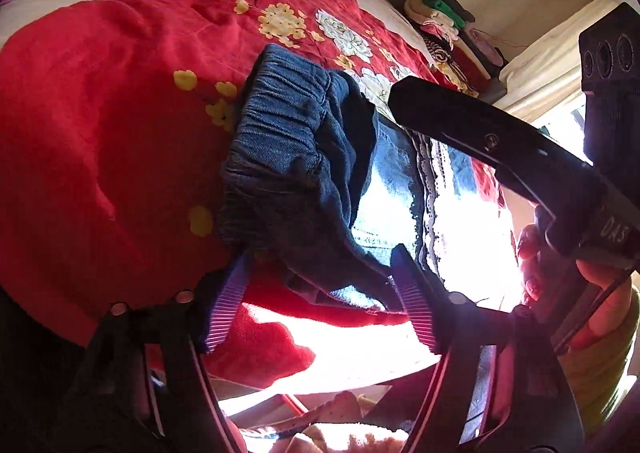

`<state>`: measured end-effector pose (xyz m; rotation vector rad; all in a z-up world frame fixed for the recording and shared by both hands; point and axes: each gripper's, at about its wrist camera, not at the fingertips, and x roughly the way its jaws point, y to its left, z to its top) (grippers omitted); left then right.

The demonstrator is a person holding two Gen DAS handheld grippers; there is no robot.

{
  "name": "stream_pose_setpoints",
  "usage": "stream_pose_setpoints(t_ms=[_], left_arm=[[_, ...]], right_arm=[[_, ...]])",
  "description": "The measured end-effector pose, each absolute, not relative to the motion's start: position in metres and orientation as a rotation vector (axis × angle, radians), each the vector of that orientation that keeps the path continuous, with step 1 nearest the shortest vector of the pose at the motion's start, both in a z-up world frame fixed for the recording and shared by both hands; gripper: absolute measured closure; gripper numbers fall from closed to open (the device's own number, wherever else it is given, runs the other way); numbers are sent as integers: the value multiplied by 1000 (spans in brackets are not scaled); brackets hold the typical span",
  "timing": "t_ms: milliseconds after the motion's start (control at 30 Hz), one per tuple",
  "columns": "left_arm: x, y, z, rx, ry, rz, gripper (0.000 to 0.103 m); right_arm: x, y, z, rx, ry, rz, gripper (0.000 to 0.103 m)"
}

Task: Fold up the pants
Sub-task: 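Grasp the elastic waistband end with the left tool while the right tool grasps denim, then fold the waistband end over onto the pants with both tools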

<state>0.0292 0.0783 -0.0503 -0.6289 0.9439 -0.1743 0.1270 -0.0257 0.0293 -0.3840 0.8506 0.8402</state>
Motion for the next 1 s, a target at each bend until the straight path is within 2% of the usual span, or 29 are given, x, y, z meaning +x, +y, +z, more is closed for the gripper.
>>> stream_pose_setpoints(t_ms=[200,467,633,667,733,767,800,833,867,900,1000], left_arm=[[29,77,-60,-666,946,-193,64],[30,73,-61,-660,946,-202,64],[27,76,-61,-676,928,-219,64],[27,76,-62,-675,928,-220,64],[26,78,-62,-682,924,-222,64],[26,79,-62,-685,920,-224,64],[25,79,-61,-689,915,-227,61],[24,80,-60,-703,903,-238,58],[22,82,-61,-724,885,-255,46],[21,82,-60,-739,871,-267,39],[18,80,-59,-725,861,-261,39]], right_arm=[[139,-5,17,-441,898,866,5],[153,34,-11,-442,1002,927,5],[164,30,-35,-338,1072,947,7],[165,27,-37,-324,1077,948,11],[166,20,-33,-287,1069,971,36],[166,14,-29,-245,1063,1002,43],[166,9,-25,-210,1061,1018,56],[164,4,-21,-188,1054,1026,60],[163,-2,-17,-168,1039,1036,62],[162,-8,-12,-144,1025,1047,64],[160,-29,-1,-47,1002,1066,70]])
